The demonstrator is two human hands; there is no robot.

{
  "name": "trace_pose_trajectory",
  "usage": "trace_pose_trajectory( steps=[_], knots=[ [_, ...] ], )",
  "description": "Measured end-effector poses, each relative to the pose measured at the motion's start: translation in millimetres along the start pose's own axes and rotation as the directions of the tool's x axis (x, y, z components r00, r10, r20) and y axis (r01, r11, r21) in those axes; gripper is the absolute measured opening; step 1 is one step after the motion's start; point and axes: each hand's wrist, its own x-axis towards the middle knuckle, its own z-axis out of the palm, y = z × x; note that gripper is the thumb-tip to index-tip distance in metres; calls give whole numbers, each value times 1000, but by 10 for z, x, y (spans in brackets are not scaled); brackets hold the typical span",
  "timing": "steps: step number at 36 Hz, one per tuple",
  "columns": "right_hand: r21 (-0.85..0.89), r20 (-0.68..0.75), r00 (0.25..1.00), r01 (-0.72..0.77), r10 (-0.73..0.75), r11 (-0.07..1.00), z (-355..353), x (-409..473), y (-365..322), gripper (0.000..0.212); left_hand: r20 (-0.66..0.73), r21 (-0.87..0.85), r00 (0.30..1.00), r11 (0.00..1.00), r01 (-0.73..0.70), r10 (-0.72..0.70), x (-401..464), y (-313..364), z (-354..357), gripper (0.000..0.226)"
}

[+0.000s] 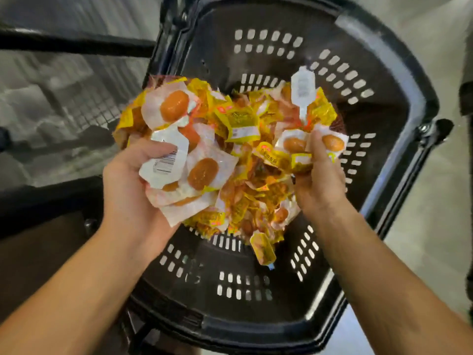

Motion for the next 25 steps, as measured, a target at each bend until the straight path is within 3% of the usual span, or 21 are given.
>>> trace_pose_trajectory(
  steps=[3,8,10,13,15,18,21,23,25],
  knots=[
    [13,-158,985,-67,68,998,-40,275,245,53,37,22,998,999,40,-41,116,-52,82,14],
    [27,-364,929,-57,63,998,-90,595,488,59,-66,94,986,982,161,-155,448,-151,262,27],
    [20,-379,923,-61,64,998,-77,657,510,58,-87,99,982,980,174,-166,621,-165,343,32],
    [-17,-373,927,-47,38,999,-121,727,550,45,12,-28,992,991,127,-127,915,-199,432,40],
    [-56,-360,933,-49,26,997,-144,744,579,38,41,-16,992,993,120,-119,1131,-270,421,30],
    [-89,-365,931,-47,11,995,-168,777,595,36,-171,207,979,967,146,-111,1395,-507,281,26],
    [-98,-375,927,-50,10,994,-176,776,575,36,-443,266,893,938,220,-83,1477,-791,17,28],
    [-101,-364,931,-42,2,994,-177,739,553,38,-511,275,859,938,210,-42,1466,-914,-125,24],
    [-121,-344,939,-30,-13,992,-186,706,544,38,-513,338,859,922,187,14,1452,-982,-201,36]
  ],
)
